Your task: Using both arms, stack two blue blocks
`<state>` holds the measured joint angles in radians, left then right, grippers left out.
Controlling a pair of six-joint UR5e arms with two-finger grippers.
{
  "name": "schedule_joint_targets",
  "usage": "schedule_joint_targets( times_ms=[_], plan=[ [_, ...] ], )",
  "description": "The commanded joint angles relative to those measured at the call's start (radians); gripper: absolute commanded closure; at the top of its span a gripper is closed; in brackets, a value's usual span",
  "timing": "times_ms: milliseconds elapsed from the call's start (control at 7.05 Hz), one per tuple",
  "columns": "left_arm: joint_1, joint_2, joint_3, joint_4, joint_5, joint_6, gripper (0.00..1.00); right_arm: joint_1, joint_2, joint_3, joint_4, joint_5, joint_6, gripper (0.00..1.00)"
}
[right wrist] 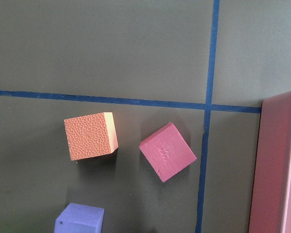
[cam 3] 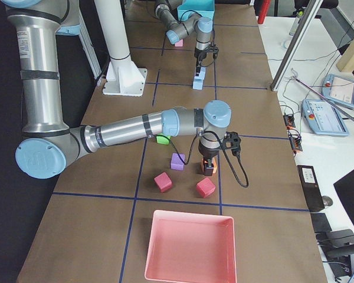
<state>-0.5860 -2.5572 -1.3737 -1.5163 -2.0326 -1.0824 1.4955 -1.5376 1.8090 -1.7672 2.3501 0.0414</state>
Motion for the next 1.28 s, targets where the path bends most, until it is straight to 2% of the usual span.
schedule_joint_targets(
  times_ms=[0, 710, 852, 994, 1135],
  plan=[
    [0.0, 0.0, 0.01, -0.001, 0.0, 0.001, 0.95, 0.0, 0.001, 0.0, 0.0, 0.0, 0.0, 0.0],
    [0.009, -0.006, 0.038, -0.025, 0.008, 0.001, 0.92, 0.0, 0.004, 0.001, 0.0, 0.0, 0.0, 0.0],
    [0.011, -0.008, 0.038, -0.033, 0.008, 0.001, 0.88, 0.0, 0.004, 0.001, 0.0, -0.002, 0.0, 0.0],
    [0.011, -0.006, 0.038, -0.039, 0.008, 0.001, 0.74, 0.0, 0.004, 0.0, 0.0, -0.002, -0.001, 0.0],
    [0.011, -0.008, 0.036, -0.038, 0.008, 0.001, 0.48, 0.0, 0.005, 0.001, 0.0, -0.002, 0.0, 0.0]
  ],
)
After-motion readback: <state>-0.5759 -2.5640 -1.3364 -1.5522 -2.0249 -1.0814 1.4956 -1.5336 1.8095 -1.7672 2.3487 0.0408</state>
